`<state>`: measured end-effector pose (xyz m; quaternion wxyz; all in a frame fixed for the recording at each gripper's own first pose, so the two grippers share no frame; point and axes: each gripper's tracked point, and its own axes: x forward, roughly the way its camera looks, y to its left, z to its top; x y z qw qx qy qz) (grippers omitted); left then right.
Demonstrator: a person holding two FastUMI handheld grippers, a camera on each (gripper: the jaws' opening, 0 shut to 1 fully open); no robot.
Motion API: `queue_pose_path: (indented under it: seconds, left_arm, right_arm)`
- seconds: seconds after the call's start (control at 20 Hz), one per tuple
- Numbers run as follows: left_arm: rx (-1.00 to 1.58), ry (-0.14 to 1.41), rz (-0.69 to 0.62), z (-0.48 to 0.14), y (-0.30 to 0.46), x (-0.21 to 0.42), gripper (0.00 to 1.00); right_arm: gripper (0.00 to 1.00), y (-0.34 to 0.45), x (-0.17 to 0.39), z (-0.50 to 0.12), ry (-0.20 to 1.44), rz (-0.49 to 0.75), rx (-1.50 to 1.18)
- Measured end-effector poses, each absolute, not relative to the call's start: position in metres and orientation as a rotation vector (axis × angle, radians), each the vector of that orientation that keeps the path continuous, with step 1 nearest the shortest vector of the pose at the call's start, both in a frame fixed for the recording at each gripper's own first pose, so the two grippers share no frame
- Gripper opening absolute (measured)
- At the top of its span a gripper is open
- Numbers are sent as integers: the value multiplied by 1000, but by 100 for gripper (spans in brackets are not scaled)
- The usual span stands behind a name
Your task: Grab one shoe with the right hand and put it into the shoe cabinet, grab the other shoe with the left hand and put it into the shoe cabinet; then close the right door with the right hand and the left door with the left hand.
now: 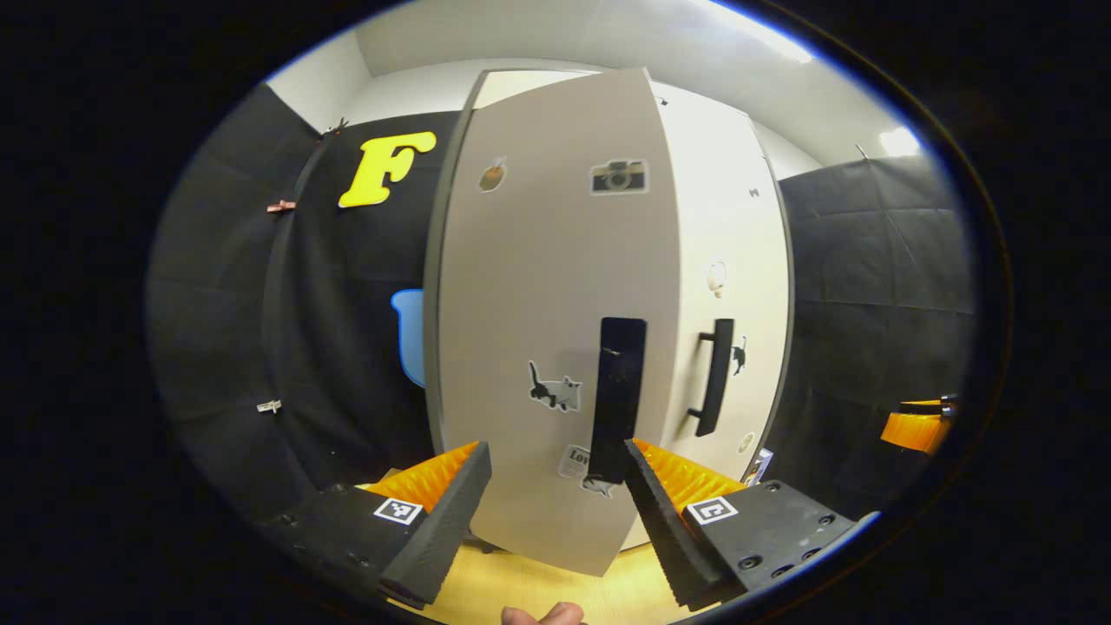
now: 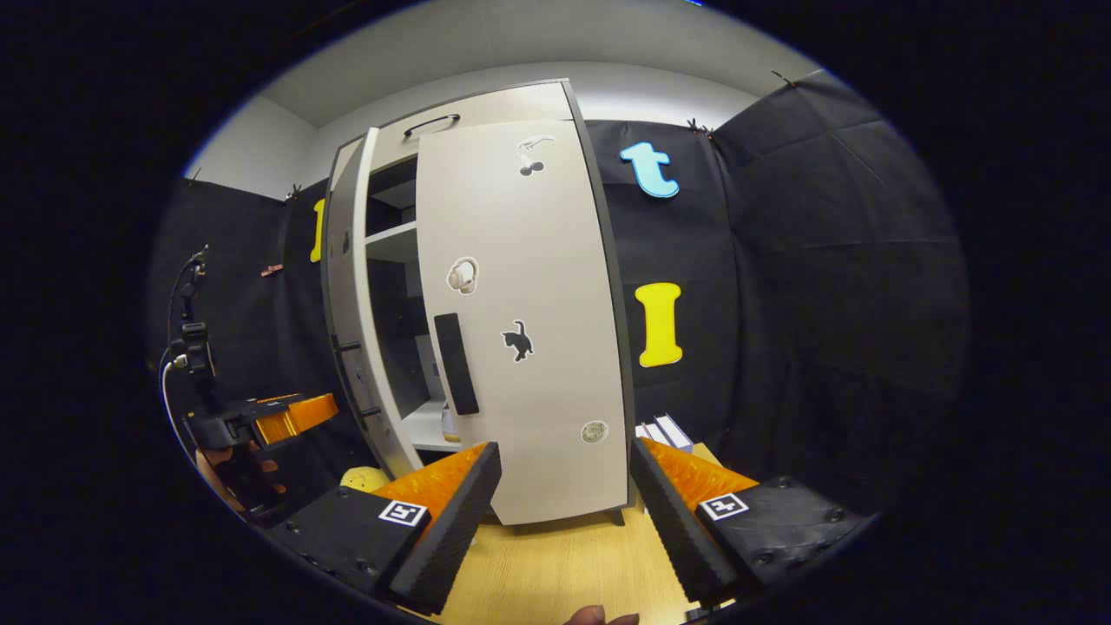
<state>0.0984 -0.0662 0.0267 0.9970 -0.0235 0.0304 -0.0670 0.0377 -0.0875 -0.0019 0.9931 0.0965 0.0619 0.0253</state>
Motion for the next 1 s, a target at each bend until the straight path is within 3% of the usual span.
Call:
queue_pose_path:
  seconds: [0.4,1.0]
  left_arm:
    - [-53,69,-136,23,-93,75,95]
    - [-46,40,-114,34,-69,47,95]
  right_arm:
    - [98,-84,47,6,96,65,191]
    - [98,-57,56,19,53,92,155]
